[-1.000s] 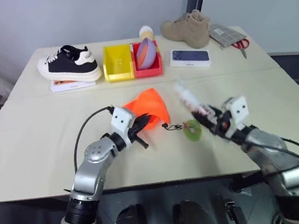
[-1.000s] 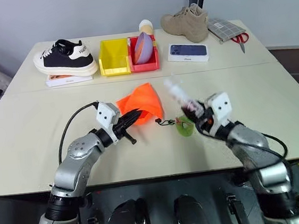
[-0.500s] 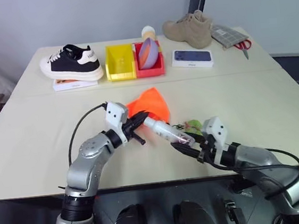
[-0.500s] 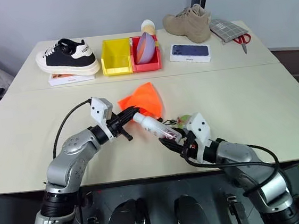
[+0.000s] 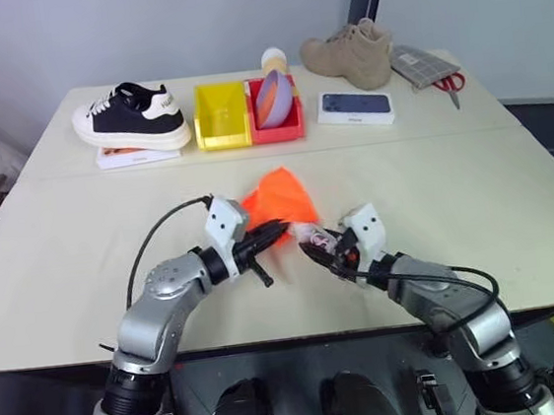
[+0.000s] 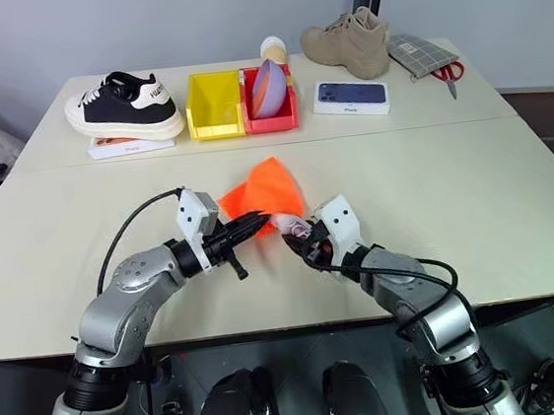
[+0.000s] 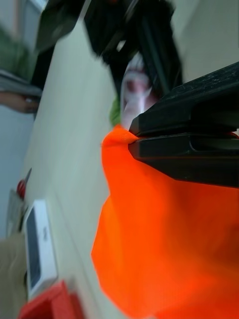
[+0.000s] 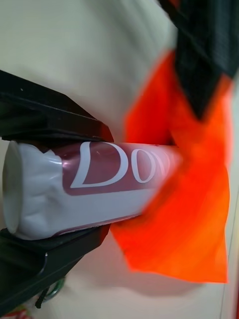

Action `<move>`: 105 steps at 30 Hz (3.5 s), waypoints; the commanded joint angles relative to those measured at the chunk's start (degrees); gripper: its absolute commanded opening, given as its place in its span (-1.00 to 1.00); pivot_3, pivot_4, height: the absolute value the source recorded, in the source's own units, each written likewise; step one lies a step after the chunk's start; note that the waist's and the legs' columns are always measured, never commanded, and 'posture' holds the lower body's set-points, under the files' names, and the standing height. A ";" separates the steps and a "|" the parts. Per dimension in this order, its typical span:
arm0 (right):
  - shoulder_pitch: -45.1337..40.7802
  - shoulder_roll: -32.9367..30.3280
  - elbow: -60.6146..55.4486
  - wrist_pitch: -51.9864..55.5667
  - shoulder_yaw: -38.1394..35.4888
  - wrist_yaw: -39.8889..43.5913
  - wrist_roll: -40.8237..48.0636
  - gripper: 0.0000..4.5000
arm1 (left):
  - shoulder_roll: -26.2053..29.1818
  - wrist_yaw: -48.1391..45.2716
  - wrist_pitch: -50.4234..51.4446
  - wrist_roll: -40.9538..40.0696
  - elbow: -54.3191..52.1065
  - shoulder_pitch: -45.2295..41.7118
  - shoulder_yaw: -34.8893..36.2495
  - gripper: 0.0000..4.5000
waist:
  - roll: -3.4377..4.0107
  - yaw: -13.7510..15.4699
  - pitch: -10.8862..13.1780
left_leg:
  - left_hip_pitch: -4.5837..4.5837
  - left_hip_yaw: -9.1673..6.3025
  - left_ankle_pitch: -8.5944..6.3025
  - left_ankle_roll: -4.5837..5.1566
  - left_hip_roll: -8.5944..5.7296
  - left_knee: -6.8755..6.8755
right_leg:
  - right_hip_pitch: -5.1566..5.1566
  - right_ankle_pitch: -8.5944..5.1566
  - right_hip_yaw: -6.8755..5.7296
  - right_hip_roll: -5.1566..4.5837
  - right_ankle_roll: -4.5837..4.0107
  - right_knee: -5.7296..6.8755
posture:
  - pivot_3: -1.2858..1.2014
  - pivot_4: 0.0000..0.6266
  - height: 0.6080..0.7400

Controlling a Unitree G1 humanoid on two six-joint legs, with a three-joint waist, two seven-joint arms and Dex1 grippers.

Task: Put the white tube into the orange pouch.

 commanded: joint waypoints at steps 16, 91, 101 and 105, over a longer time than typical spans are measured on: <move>-16.47 11.50 13.35 5.44 1.42 -8.19 -6.27 -0.22 | 1.39 0.01 -1.18 0.06 -2.73 1.23 -1.07 -1.00 | 0.01 -0.20 -0.01 | -0.04 0.07 0.02 -0.02 0.00 -0.02 | -0.08 0.05 0.00 -0.01 0.09 0.04 | 0.03 -0.52 1.00; -3.12 -17.55 -13.26 1.79 -32.11 12.20 39.31 -1.00 | 6.52 -8.10 -4.58 -6.61 9.57 -0.49 10.05 0.98 | -0.01 0.16 0.01 | -0.07 0.03 -0.14 -0.07 0.00 -0.06 | -0.07 -0.06 0.03 -0.09 -0.14 -0.11 | 0.03 -0.52 1.00; -2.97 -18.24 -13.94 0.74 -28.44 10.87 39.44 -1.00 | 5.97 -8.98 -4.45 -7.06 10.62 -2.29 9.88 0.98 | -0.01 0.07 0.01 | -0.07 0.03 -0.06 0.06 0.00 -0.06 | -0.08 -0.06 0.03 -0.08 -0.13 -0.10 | 0.03 -0.52 1.00; -2.87 -18.51 -14.41 0.52 -29.00 11.04 41.15 -1.00 | 5.76 -9.16 -4.55 -6.92 10.43 -2.21 9.37 0.98 | -0.01 0.15 0.01 | -0.08 0.03 -0.06 0.06 0.00 -0.05 | -0.08 -0.06 0.03 -0.08 -0.13 -0.10 | 0.03 -0.52 1.00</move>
